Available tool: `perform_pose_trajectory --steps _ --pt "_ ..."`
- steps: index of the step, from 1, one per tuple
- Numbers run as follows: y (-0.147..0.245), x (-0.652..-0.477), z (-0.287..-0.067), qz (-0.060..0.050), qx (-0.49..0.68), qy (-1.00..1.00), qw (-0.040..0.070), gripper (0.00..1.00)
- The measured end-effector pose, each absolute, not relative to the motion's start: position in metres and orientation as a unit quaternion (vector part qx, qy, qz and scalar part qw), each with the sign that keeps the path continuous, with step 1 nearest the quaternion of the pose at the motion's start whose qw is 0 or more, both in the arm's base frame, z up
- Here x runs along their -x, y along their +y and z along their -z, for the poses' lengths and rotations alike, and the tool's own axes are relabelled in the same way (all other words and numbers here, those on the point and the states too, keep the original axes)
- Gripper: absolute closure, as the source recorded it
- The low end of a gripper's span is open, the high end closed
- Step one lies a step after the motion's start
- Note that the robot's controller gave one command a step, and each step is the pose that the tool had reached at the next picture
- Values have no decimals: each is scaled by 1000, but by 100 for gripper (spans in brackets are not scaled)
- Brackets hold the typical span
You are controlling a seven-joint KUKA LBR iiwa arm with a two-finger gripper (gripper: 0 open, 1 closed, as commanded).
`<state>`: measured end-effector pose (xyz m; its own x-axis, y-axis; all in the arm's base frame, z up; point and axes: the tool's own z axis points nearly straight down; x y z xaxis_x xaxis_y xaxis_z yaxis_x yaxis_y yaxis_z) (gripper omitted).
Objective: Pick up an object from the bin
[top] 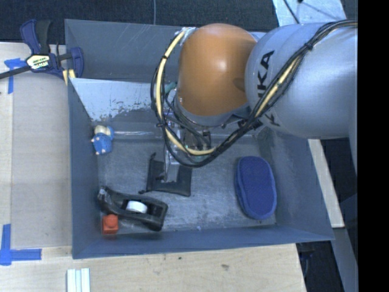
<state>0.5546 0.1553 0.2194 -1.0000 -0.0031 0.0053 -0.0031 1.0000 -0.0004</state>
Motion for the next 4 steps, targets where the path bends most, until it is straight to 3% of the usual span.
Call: perform_pose_trajectory --steps 1,2,3,4 --pt "102 -574 -66 -1 84 -996 2 0" --pt "104 -576 -71 1 84 -996 -2 100" --pt "131 -609 -197 2 103 -995 -6 100" --pt "90 -573 -282 1 138 -990 -6 100"
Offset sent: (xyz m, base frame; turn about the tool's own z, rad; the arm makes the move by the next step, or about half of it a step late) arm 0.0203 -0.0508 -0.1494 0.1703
